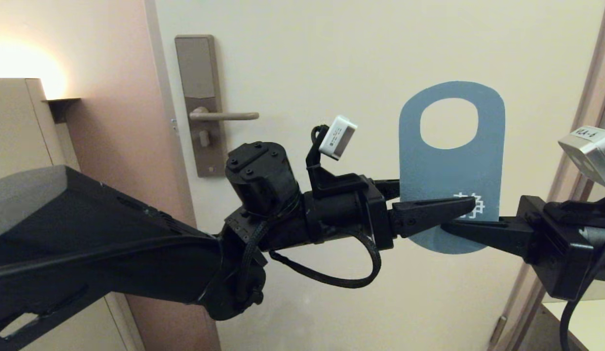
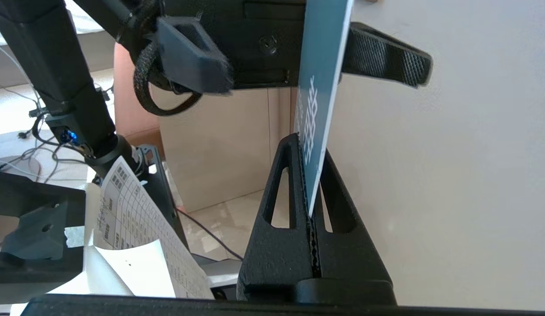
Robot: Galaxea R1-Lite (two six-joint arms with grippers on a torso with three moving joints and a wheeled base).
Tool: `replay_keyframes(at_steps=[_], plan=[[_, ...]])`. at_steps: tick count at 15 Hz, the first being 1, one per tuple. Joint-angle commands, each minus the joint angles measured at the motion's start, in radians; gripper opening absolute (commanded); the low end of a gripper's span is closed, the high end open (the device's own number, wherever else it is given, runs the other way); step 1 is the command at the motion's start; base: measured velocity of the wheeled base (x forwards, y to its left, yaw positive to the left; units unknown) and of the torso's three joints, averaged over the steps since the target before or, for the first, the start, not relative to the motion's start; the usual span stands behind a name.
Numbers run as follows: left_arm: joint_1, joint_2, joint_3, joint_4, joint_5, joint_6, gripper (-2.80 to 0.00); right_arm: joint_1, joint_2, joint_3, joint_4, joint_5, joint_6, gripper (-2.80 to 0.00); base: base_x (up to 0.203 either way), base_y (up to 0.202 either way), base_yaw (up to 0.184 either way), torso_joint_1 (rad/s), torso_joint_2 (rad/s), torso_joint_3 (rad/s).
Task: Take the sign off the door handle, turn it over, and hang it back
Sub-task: Hand it to the other hand
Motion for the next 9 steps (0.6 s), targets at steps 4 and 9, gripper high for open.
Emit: replay_keyframes(at_steps=[4, 9], plan=[[0.015, -0.052, 0.055, -0.007, 0.0, 0.0, 0.0, 0.001, 0.001, 0.0, -0.003, 0.003, 0.001, -2.8, 0.0, 0.0, 0.0, 0.0, 0.0, 0.0], [0.029, -0.105, 0.107, -0.007, 0.011, 0.003, 0.0, -0.002, 0.001, 0.001, -0.003, 0.002, 0.001, -2.8, 0.0, 0.0, 0.0, 0.0, 0.0, 0.0]])
